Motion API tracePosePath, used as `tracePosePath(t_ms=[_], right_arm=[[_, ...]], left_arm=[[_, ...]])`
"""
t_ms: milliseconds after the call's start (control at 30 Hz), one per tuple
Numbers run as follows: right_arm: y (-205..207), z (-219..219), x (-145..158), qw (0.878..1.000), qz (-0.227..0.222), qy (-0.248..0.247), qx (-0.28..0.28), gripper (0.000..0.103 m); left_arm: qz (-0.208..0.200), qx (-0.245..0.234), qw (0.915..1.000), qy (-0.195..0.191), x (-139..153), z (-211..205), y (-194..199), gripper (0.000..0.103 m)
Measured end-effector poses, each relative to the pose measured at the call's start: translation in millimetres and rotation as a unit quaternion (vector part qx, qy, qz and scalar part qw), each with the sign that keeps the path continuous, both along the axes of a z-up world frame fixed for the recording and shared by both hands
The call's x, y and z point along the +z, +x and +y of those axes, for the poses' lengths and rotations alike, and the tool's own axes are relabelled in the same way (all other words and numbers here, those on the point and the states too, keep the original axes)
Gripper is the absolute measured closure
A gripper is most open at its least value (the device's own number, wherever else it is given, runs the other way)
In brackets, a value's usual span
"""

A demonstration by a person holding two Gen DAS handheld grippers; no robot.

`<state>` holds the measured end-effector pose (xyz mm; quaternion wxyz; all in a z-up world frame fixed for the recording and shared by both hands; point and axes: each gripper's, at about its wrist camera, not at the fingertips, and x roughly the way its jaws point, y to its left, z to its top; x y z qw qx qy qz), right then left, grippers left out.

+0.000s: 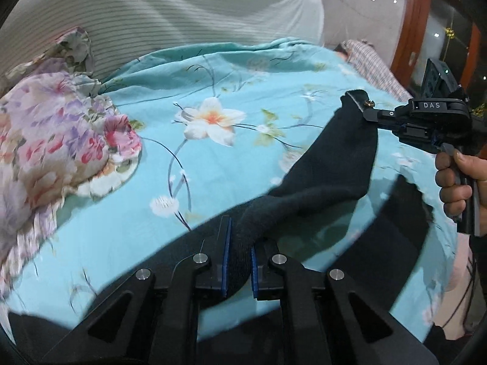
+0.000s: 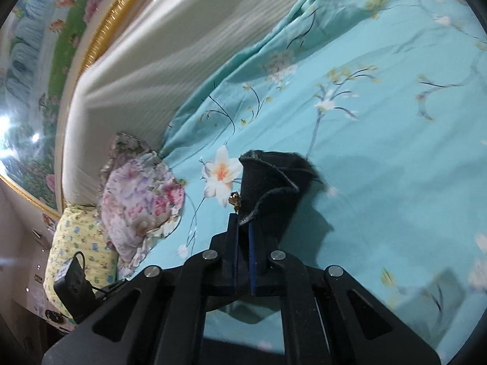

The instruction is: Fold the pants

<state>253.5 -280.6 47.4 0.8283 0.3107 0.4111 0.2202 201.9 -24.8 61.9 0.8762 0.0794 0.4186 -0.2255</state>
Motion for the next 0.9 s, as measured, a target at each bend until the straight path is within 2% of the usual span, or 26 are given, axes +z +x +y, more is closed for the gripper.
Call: tracePosePath(t_ms=[200, 367, 733, 900], right_arm=[[-56.8, -24.3, 12.5, 1.000, -0.010, -0.003, -0.011, 0.097], [-92.5, -44.7, 1.4, 1.000, 0.002, -0.004, -0.031, 0.097], [-150.8, -64.8, -19.2, 0.998, 0.021, 0.000, -0.054, 0.097], [-163.3, -67.8, -31.4, 0.998, 0.032, -0.015, -0.056, 0.097]], left_arm=[[-0.010, -0.013, 0.9998, -0.015, -0.5, 0.7, -56.0, 0.094], [-0.001, -0.018, 0.9996, -0.020, -12.3, -0.2, -87.3, 0.094], [-0.002, -0.049, 0.9985, -0.026, -18.6, -4.6, -135.9, 0.094], [0.017, -0.045, 0.9983, -0.031, -32.8, -3.9, -142.0, 0.094]])
